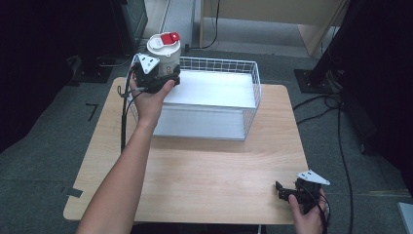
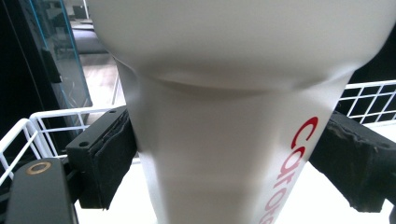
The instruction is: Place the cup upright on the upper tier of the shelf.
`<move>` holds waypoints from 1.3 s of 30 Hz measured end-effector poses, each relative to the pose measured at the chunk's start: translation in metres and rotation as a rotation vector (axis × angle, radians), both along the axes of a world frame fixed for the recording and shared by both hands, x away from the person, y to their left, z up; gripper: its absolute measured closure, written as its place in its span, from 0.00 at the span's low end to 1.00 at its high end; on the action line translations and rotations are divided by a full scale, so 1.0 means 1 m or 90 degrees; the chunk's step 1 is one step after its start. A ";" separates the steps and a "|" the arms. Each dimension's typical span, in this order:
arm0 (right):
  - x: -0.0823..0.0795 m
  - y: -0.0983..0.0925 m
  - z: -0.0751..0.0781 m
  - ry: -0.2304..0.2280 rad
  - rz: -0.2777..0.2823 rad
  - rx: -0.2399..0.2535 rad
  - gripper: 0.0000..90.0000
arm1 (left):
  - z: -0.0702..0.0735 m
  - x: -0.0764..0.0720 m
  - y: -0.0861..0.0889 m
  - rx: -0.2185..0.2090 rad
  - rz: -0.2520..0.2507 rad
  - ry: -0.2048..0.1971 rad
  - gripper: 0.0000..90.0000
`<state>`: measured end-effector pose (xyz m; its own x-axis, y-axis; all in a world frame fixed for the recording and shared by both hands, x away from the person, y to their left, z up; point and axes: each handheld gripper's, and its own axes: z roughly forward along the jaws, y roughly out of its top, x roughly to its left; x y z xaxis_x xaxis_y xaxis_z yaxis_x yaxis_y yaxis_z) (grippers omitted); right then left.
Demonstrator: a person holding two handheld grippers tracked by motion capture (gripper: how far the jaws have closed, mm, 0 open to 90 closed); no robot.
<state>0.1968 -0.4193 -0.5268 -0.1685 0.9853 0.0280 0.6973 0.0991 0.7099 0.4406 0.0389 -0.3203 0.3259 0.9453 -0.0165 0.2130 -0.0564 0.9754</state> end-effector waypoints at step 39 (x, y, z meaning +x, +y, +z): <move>0.000 0.000 0.000 0.001 0.000 0.000 0.00 | -0.004 -0.067 0.031 0.001 -0.038 -0.060 0.01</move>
<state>0.1967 -0.4193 -0.5268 -0.1681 0.9854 0.0283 0.6980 0.0987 0.7092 0.3738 0.0700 -0.3240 0.3812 0.9243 0.0187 0.1169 -0.0683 0.9908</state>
